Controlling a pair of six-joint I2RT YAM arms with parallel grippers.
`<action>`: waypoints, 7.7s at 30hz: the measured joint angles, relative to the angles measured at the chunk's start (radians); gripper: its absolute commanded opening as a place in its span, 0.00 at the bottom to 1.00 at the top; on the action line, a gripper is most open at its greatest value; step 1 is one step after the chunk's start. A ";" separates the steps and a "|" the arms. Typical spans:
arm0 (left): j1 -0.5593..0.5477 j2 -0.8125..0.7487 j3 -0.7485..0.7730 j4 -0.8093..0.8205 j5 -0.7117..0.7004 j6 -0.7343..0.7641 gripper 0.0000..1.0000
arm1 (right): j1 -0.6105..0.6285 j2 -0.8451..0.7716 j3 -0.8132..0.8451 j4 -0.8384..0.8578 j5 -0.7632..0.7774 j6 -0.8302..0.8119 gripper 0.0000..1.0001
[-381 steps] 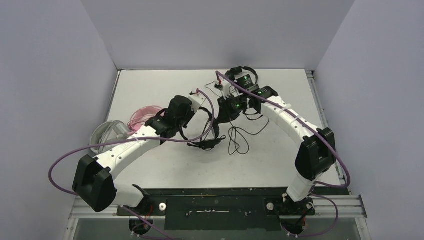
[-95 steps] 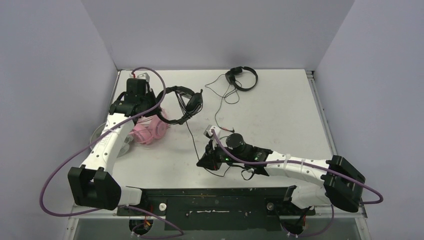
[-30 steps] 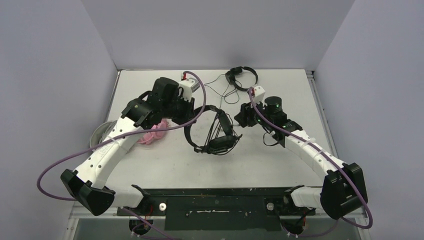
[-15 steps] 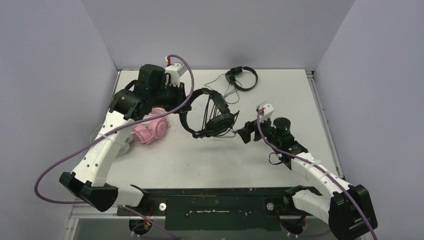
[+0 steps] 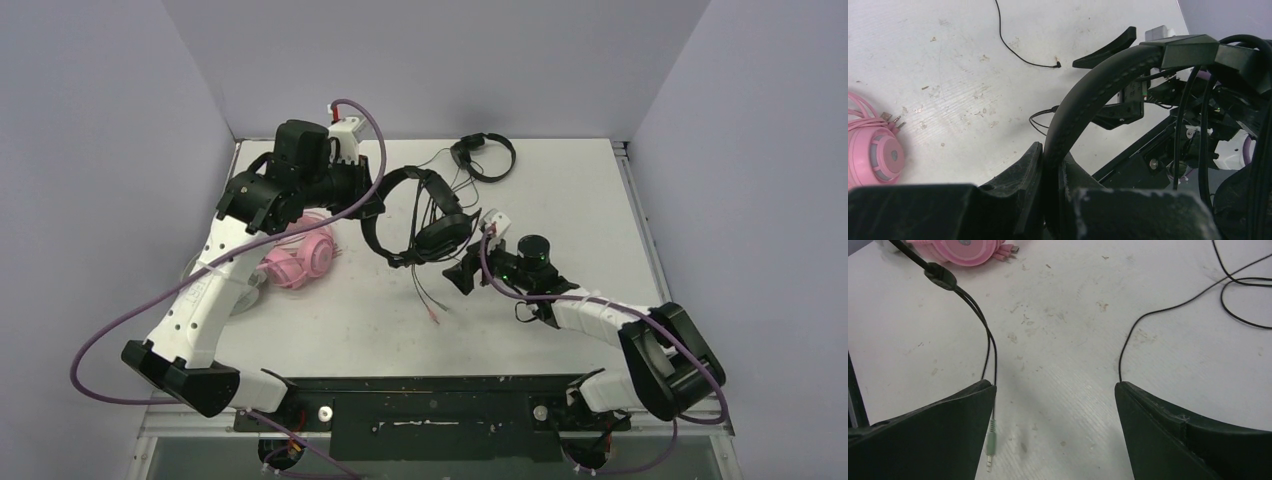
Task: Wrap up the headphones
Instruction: Wrap the headphones cable around the headphones, then place the headphones at the center of the board.
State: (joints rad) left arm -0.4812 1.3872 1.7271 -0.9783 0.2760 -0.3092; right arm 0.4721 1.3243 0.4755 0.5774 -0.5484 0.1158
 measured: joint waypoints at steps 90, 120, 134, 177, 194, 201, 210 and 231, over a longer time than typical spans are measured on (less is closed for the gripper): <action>0.307 0.004 -0.351 0.249 -0.316 -0.284 0.00 | 0.639 0.055 0.235 -0.238 0.092 0.226 0.00; -0.040 -0.327 -0.743 0.521 -0.346 0.492 0.00 | 0.199 0.077 0.803 -1.048 0.277 -0.081 0.07; -0.027 -0.325 -0.742 0.502 0.003 0.303 0.00 | 0.050 -0.039 0.436 -0.657 -0.146 0.056 0.09; -0.041 -0.296 -0.874 0.673 0.116 -0.245 0.00 | 0.002 -0.061 -0.019 0.124 -0.088 0.438 0.07; -0.048 -0.290 -1.229 0.830 -0.264 -0.557 0.00 | 0.295 0.235 -0.123 0.385 0.244 0.734 0.00; -0.056 -0.287 -1.279 0.829 -0.349 -0.591 0.00 | 0.332 0.401 -0.119 0.510 0.280 0.919 0.14; -0.056 -0.177 -1.287 0.842 -0.435 -0.603 0.00 | 0.328 0.567 -0.094 0.620 0.277 1.025 0.24; -0.025 0.188 -1.015 0.933 -0.710 -0.615 0.00 | 0.262 0.275 -0.186 0.374 0.323 0.933 0.46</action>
State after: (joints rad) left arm -0.5064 1.5749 0.7124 -0.0452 -0.4339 -0.9237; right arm 0.7345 1.5993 0.2897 0.9512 -0.2253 1.0492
